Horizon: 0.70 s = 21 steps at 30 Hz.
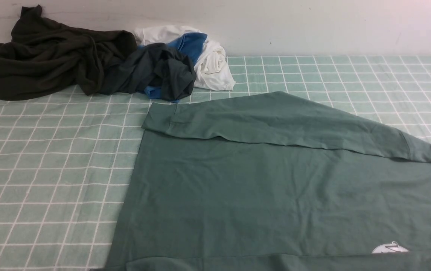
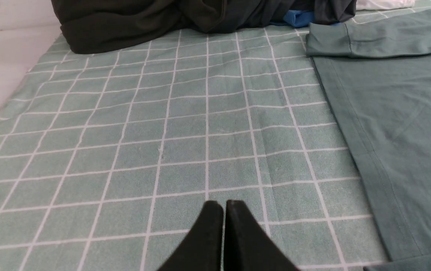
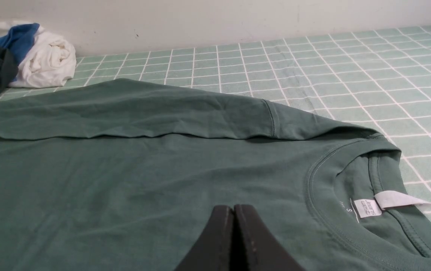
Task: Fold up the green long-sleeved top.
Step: Use the left arm to clamp the cuff closest to it
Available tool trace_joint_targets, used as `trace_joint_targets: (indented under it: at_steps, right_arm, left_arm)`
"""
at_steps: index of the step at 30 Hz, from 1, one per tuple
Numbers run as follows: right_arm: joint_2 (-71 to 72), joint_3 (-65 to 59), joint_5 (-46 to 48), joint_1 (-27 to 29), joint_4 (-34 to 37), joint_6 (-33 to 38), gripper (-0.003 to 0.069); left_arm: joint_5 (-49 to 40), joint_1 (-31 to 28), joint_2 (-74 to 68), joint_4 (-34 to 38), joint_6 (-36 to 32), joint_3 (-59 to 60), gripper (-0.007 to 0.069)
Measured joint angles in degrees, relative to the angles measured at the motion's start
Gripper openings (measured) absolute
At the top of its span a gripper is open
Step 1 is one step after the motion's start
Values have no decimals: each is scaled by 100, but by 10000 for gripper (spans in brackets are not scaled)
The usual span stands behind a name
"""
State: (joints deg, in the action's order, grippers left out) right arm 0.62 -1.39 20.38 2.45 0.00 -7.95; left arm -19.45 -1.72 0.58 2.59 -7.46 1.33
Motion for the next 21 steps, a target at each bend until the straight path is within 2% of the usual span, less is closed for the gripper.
trace_joint_targets:
  at_steps: [18, 21]
  right_arm:
    - [0, 0, 0, 0, 0, 5, -14]
    - [0, 0, 0, 0, 0, 5, -14]
  left_arm:
    - [0, 0, 0, -61, -6, 0, -3]
    - [74, 0, 0, 348, 307, 5, -3]
